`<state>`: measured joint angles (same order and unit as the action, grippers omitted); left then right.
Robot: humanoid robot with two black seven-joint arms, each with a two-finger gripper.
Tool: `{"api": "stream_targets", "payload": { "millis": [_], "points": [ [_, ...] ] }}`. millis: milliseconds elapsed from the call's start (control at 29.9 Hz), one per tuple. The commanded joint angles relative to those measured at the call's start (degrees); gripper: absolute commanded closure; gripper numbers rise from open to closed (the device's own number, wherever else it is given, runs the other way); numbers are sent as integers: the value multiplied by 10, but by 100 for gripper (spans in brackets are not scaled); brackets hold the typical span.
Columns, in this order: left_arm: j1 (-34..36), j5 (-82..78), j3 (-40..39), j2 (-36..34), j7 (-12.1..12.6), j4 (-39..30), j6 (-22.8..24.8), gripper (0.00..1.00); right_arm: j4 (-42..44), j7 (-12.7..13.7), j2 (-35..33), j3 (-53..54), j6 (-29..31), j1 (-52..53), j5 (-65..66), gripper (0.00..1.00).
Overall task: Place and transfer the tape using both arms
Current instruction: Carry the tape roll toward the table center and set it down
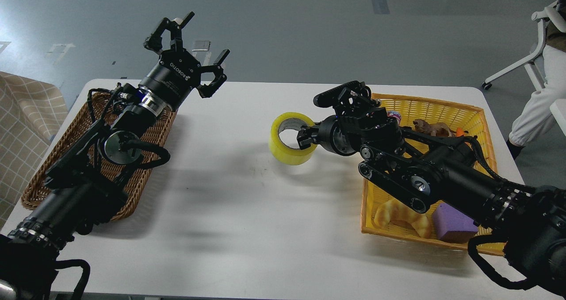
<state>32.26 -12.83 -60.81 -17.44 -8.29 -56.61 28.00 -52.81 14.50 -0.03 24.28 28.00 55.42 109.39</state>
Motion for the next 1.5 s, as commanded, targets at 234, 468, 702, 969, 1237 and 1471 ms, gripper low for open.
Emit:
{"api": "stream_targets", "payload": {
  "millis": [234,468,702,969,1237,1471],
  "points": [
    [-3,0,-1,-1,-1,0,0,2,4,-1,0,-20,0,-6,-3,100],
    [-3,0,0,3,-1,0,0,2,-27,-2,0,-20,0,-17,-4,100],
    [-3,0,-1,2,-1,0,0,2,-56,-2,0,-21,0,-31,-4,100],
    [-5,0,-1,-1,-1,-1,0,2,-56,-2,0,-33,0,-44,-3,100],
    [-7,0,-1,1,-1,-1,0,2,-55,-2,0,-34,0,-49,-3,100],
    [-7,0,-1,4,-1,-1,0,2,-55,-2,0,-34,0,-51,-3,100]
  ]
}}
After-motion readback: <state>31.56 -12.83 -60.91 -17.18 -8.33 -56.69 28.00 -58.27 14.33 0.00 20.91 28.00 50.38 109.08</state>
